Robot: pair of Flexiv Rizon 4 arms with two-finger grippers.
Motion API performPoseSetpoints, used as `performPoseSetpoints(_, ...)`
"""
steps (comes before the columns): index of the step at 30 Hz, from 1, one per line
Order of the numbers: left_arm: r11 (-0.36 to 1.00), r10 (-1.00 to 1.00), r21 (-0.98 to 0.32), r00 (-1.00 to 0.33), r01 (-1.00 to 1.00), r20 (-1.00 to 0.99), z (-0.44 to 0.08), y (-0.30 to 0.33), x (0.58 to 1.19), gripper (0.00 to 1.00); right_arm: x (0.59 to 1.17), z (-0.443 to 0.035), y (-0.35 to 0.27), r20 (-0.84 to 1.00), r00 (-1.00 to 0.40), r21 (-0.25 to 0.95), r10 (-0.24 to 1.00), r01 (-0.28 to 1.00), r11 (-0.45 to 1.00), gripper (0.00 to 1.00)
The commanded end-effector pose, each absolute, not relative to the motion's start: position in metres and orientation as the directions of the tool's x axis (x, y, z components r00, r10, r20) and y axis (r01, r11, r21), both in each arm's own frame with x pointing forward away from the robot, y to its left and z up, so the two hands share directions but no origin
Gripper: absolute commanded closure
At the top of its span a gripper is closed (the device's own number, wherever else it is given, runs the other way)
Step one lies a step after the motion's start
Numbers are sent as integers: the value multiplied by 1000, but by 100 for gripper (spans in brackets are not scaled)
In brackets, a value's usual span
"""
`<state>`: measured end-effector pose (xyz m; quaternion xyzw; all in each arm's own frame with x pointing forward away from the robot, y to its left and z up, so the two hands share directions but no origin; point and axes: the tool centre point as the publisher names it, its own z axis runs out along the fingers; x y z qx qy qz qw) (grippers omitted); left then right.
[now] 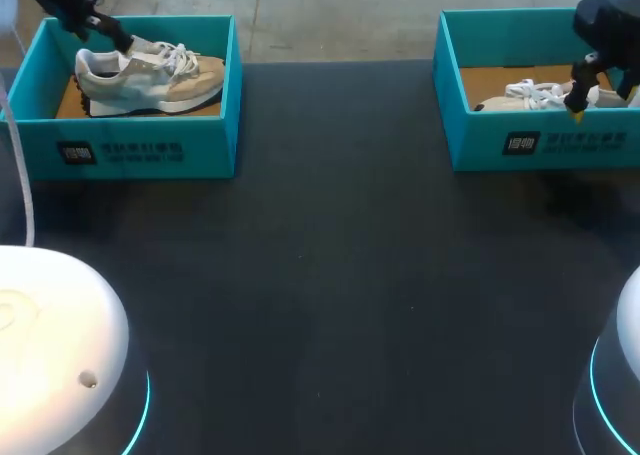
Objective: Take the shoe out of the shoebox, open the shoe tongue, remove and reinsert the insole, then place the shoe into the shoebox
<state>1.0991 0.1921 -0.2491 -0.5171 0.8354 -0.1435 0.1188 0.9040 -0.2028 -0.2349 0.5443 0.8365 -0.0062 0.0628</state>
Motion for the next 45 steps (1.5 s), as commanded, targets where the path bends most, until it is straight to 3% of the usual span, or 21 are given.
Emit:
performPoseSetpoints(1,414,-905,-252,-426,-875,-9,-257,210,1125,0,903,-235,-203,-113,-400,59,910,911,408,0)
performPoseSetpoints(13,312,-949,-116,-304,-943,-84,-284,246,1127,0,903,-235,-203,-113,-400,59,910,911,408,0)
performPoseSetpoints(27,299,-952,-111,-288,-948,-106,-288,248,1128,0,903,-235,-203,-113,-400,59,910,911,408,0)
performPoseSetpoints(33,201,-975,-73,-192,-977,-116,-291,255,1140,0,903,-235,-203,-113,-400,59,910,911,408,0)
performPoseSetpoints(42,176,-982,-56,-171,-983,-84,-296,255,1159,0,903,-235,-203,-113,-400,59,910,911,408,0)
performPoseSetpoints(43,175,-982,-59,-170,-983,-83,-295,255,1159,7,903,-235,-203,-113,-400,59,910,911,408,0)
performPoseSetpoints(44,173,-982,-63,-167,-983,-86,-295,256,1159,7,903,-235,-203,-113,-400,59,910,911,408,0)
performPoseSetpoints(45,167,-983,-67,-161,-984,-84,-297,259,1160,15,903,-235,-203,-113,-400,59,910,911,408,0)
